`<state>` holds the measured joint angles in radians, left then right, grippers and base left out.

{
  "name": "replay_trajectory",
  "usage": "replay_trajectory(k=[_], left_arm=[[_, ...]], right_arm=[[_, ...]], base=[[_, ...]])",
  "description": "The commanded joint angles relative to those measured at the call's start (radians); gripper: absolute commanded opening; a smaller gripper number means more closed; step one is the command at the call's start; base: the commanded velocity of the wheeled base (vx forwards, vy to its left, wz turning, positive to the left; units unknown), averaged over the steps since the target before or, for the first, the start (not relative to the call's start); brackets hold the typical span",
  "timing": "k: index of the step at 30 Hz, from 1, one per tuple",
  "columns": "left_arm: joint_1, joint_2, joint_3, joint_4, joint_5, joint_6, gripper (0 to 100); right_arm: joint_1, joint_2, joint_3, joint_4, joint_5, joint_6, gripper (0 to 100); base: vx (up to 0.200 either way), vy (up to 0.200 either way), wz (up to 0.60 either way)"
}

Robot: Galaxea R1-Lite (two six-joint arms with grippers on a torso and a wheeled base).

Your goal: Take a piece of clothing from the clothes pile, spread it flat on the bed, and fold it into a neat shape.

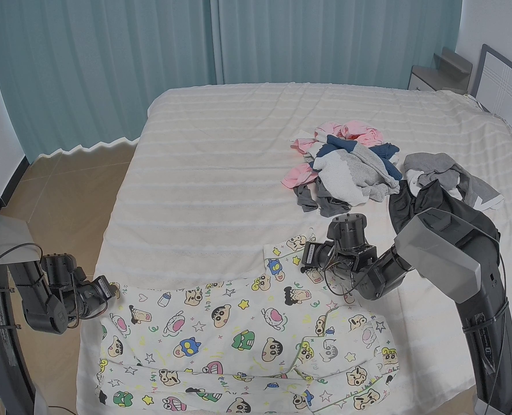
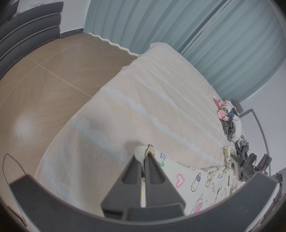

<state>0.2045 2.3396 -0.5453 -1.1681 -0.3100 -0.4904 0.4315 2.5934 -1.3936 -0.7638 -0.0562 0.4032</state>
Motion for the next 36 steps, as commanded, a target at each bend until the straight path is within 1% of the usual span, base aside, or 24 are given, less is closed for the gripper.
replay_trajectory(k=[1,2,6,9,13,18,22,25,26,31,34,35,36], left_arm=[[-0.014,-0.006,-0.007,-0.001,0.037,0.0,0],[-0.016,-0.006,-0.018,-0.001,0.074,0.0,0],[-0.014,-0.006,-0.05,-0.001,0.123,-0.002,0],[-0.014,-0.006,-0.067,-0.001,0.16,-0.002,0],[-0.019,-0.008,-0.087,-0.002,0.172,-0.004,0],[-0.033,-0.014,-0.1,-0.03,0.172,-0.004,0],[-0.037,-0.02,-0.084,-0.058,0.17,-0.004,0],[-0.036,-0.037,-0.071,-0.058,0.166,0.0,0],[-0.033,-0.06,-0.062,-0.056,0.163,0.003,0],[-0.023,-0.128,-0.022,-0.048,0.14,0.015,0],[-0.014,-0.161,0.027,-0.044,0.106,0.062,0],[-0.014,-0.161,0.027,-0.044,0.106,0.062,0],[-0.01,-0.177,0.053,-0.044,0.089,0.087,0]], right_arm=[[-0.002,-0.001,0.001,-0.029,-0.016,0.003,0],[-0.004,-0.003,0.007,-0.048,-0.017,0.003,0],[-0.014,-0.007,0.008,-0.065,-0.024,0.003,0],[-0.025,-0.009,0.019,-0.1,-0.047,0.003,0],[-0.045,-0.015,0.042,-0.137,-0.056,0.006,0],[-0.057,-0.047,0.079,-0.181,-0.054,0.051,0],[-0.059,-0.09,0.131,-0.186,-0.04,0.08,0],[-0.063,-0.124,0.17,-0.2,-0.016,0.085,0],[-0.071,-0.15,0.212,-0.219,0.022,0.086,0],[-0.082,-0.22,0.361,-0.282,0.113,0.086,0],[-0.099,-0.254,0.436,-0.318,0.156,0.085,0],[-0.099,-0.254,0.436,-0.318,0.156,0.085,0],[-0.103,-0.266,0.467,-0.333,0.17,0.085,0]], base=[[0.0,0.0,0.0],[0.0,0.0,0.0],[0.0,0.0,0.0],[0.0,0.0,0.0],[0.0,0.0,0.0],[0.0,0.0,0.0],[0.0,0.0,0.0],[0.0,0.0,0.0],[0.0,0.0,0.0],[0.0,0.0,0.0],[0.0,0.0,0.0],[0.0,0.0,0.0],[0.0,0.0,0.0]])
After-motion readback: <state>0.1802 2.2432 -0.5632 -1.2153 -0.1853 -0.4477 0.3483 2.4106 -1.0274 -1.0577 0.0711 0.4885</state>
